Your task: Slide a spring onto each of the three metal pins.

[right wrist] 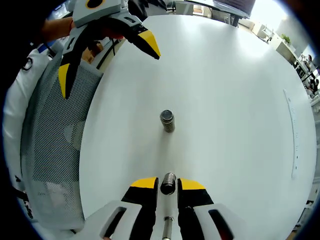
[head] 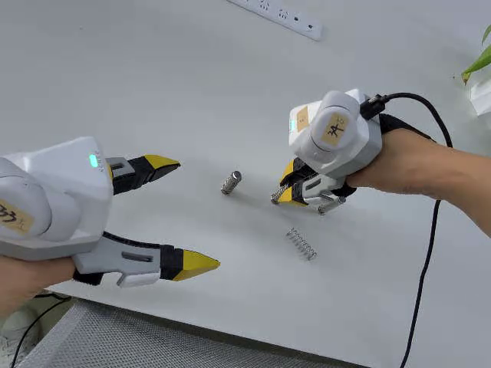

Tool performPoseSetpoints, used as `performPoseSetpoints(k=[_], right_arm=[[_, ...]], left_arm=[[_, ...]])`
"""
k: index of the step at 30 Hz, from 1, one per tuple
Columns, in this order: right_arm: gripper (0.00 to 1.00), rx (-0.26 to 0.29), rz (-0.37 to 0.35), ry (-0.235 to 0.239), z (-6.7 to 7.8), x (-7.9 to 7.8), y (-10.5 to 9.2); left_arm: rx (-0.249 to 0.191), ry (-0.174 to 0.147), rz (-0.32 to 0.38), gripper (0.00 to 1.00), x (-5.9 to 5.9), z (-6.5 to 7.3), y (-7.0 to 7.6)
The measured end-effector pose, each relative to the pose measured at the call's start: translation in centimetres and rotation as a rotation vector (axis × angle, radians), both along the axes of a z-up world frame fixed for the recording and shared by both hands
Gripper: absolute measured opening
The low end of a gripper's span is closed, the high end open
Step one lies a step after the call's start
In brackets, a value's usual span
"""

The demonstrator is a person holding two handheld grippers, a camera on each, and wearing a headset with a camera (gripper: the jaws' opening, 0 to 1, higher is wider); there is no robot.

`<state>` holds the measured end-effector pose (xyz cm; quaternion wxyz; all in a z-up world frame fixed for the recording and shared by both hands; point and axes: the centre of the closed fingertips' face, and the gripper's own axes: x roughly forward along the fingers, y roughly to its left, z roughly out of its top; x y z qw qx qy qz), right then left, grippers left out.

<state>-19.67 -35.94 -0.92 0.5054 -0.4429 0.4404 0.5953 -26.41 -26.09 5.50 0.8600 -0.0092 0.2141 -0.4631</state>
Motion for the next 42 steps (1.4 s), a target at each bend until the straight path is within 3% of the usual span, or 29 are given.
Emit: performPoseSetpoints(k=[11, 18, 30, 39, 42], right_arm=[[0.21, 0.084, -0.073, -0.029, 2.4, 0.4, 0.0], [0.29, 0.224, -0.19, -0.054, 5.3, 0.4, -0.2], [0.47, 0.411, -0.374, -0.138, 9.5, -0.5, -3.4], [0.6, 0.55, -0.519, -0.172, 11.0, -1.9, -6.6], [0.67, 0.597, -0.551, -0.18, 11.1, -2.8, -7.8]], left_arm=[[0.023, -0.012, -0.015, 0.8, -0.1, 0.5, 0.0], [0.045, -0.024, -0.027, 0.8, -0.2, 1.2, 0.0], [0.086, -0.046, -0.06, 0.79, -0.6, 2.4, -0.6], [0.139, -0.068, -0.108, 0.76, -1.0, 3.2, -1.3], [0.178, -0.082, -0.153, 0.74, -1.2, 3.3, -2.0]])
